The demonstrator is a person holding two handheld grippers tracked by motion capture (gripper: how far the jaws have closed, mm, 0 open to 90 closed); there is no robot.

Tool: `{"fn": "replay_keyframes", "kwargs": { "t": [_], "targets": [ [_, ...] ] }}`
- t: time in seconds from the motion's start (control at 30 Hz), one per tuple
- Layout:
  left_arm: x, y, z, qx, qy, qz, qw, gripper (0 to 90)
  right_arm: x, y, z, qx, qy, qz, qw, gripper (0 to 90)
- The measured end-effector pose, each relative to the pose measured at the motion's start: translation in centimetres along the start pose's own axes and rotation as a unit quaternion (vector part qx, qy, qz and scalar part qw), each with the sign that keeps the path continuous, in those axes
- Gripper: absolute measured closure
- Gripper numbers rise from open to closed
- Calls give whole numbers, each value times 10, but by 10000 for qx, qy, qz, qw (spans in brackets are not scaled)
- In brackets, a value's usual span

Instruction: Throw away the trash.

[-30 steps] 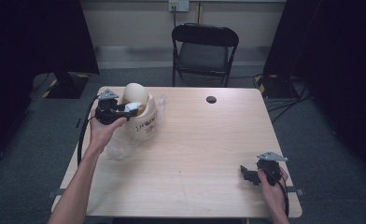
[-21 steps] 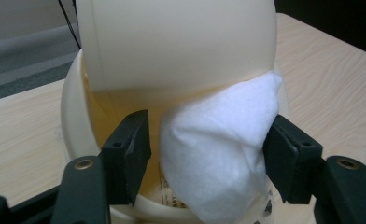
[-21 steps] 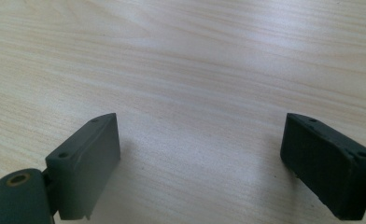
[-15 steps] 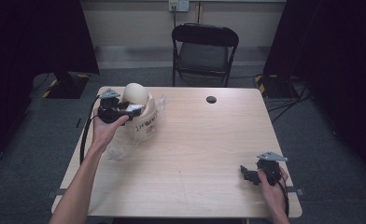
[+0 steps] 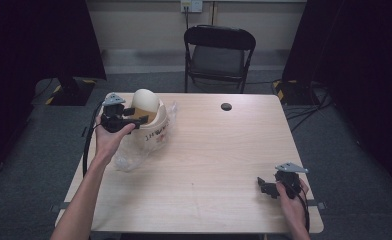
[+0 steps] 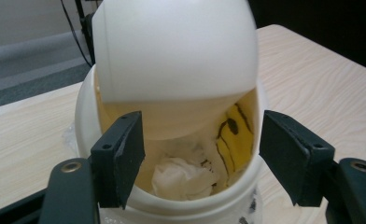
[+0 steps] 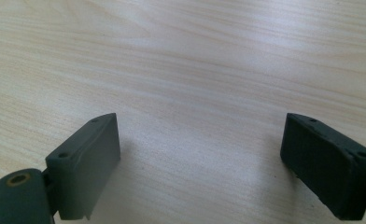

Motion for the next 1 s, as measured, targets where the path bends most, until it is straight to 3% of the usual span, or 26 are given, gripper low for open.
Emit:
{"fn": "replay_keyframes", "kwargs": {
  "t": [0.1,0.17,0.23,0.3,0.43,0.53,0.6,0.77,0.83,1.0],
  "targets": [
    [-6,3,-1,44,10,112,9999,303,0,0,0,-10,-4,1,10000,112],
    [-9,3,-3,-30,22,150,9999,294,0,0,0,-5,1,-1,10000,112],
    [-14,1,-4,109,-35,118,9999,290,0,0,0,-7,-4,2,10000,112],
    [-18,1,-6,122,-17,99,9999,273,0,0,0,-8,-3,1,10000,112],
    [-27,3,-3,-135,-30,-2,9999,255,0,0,0,-5,0,-1,10000,112],
    [-32,12,-7,-208,28,27,9998,233,0,0,0,-4,-4,2,10000,112],
    [-34,21,-9,-78,-11,135,9999,229,0,0,0,-5,-4,3,10000,112],
    [-40,34,-12,-95,70,151,9998,220,0,0,0,-5,-4,3,10000,112],
    [-44,42,-12,-55,-14,115,9999,221,0,0,0,-3,-4,2,10000,112],
    [-50,56,-16,91,27,269,9996,222,0,0,0,-5,1,-1,10000,112]
  ]
}}
Point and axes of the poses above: each handheld gripper's, and its own axes: x roughly forward along the jaws, y roughly out of its underside, z roughly to its left, the point moved 8 cm from there along x, roughly forward along the jaws, and after that the axes turned 11 degrees about -y, right-handed, at the moved point
